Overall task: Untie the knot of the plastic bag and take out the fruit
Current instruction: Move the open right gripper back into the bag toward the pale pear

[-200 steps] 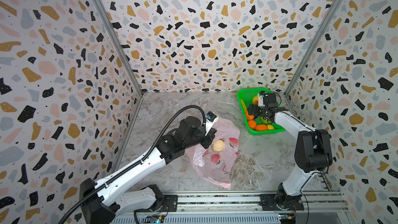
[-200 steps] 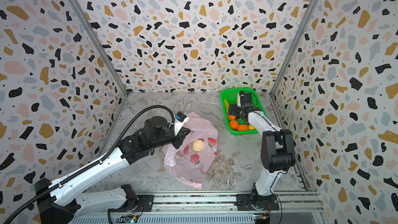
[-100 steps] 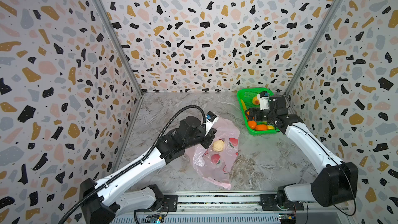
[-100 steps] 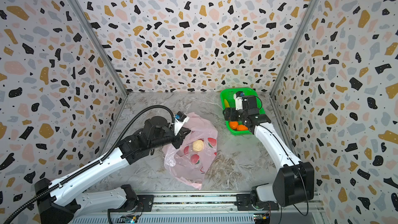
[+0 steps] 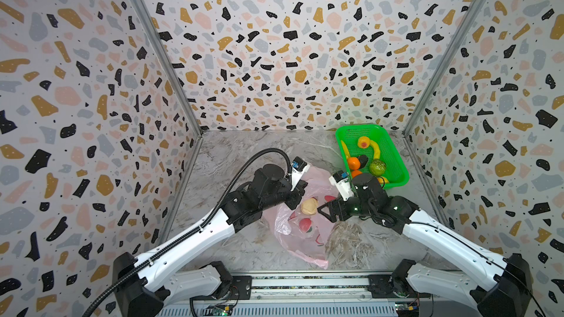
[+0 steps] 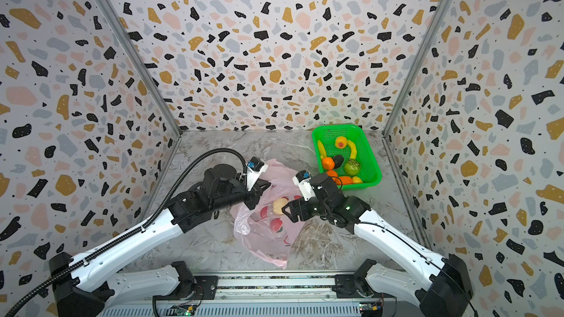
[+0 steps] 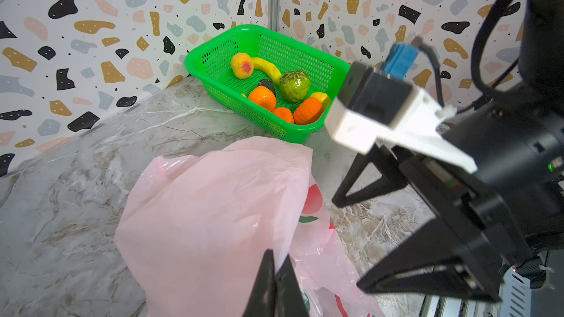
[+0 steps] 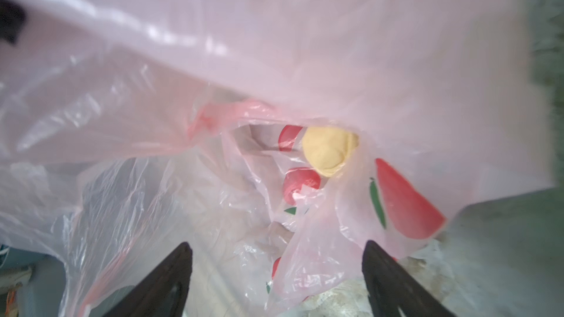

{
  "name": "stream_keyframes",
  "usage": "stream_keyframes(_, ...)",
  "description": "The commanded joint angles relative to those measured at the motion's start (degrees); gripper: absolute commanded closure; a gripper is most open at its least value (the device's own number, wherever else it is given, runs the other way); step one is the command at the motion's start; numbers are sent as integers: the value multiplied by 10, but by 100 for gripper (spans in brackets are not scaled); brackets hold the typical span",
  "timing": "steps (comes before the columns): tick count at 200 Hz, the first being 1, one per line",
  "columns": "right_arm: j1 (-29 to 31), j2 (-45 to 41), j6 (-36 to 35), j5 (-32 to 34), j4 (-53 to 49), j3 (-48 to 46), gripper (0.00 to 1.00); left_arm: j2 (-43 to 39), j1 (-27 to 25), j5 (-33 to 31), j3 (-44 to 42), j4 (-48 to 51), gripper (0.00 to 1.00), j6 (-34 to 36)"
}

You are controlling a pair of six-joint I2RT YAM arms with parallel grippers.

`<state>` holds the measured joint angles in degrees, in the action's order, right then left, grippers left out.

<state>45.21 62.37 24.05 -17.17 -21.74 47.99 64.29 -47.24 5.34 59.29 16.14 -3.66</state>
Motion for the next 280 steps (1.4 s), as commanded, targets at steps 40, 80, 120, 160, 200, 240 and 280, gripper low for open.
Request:
stream_keyframes(40,64,88,8,13,150,-18,11,-5,4,-1,5,-38,100,5)
stream_keyframes(80,69,151,-1,63,187,-11,8,-3,4,11,2,-46,100,5)
stream_keyframes(120,70,192,-9,146,199,7,1,-9,4,21,-9,-56,100,6)
stream_keyframes(160,70,229,0,173,223,11,1,-11,5,30,-12,-52,100,8)
stream_keyframes(200,74,246,9,221,255,11,1,-6,5,39,-16,-53,100,8)
stream_keyframes(240,74,293,9,255,257,33,1,-4,4,50,-18,-56,100,8)
stream_keyframes(280,68,348,19,280,258,54,0,-7,4,54,-22,-57,100,5)
